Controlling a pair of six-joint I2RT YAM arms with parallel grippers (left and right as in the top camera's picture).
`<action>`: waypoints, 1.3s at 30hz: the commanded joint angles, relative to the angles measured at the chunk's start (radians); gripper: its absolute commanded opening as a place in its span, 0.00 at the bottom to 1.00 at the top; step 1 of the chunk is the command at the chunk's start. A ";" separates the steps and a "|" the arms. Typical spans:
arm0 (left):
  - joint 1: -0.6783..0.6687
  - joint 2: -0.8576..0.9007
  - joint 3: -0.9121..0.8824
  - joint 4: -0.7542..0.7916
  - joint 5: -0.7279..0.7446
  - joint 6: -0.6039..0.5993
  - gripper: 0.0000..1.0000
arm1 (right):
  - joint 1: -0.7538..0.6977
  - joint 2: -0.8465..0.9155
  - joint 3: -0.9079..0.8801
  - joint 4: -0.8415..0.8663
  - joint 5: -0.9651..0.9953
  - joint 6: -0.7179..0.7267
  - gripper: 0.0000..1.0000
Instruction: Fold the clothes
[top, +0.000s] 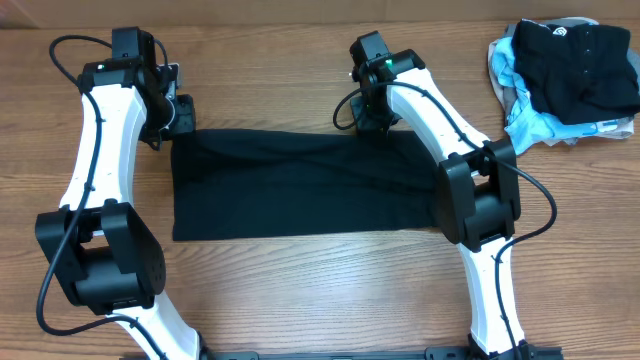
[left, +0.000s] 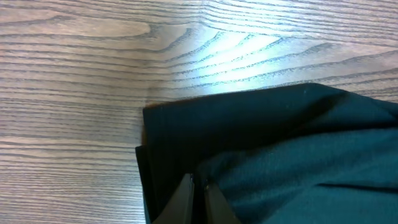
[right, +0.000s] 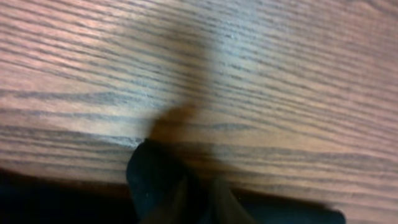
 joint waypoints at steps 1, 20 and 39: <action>0.005 -0.016 0.006 0.002 -0.006 0.011 0.04 | -0.003 0.003 0.004 -0.002 -0.003 0.000 0.07; 0.005 -0.016 0.006 0.008 -0.006 0.011 0.04 | -0.082 0.002 0.594 -0.567 -0.095 0.092 0.04; 0.005 -0.016 0.006 0.013 -0.003 0.011 0.04 | 0.088 0.004 0.173 -0.568 -0.213 0.179 0.25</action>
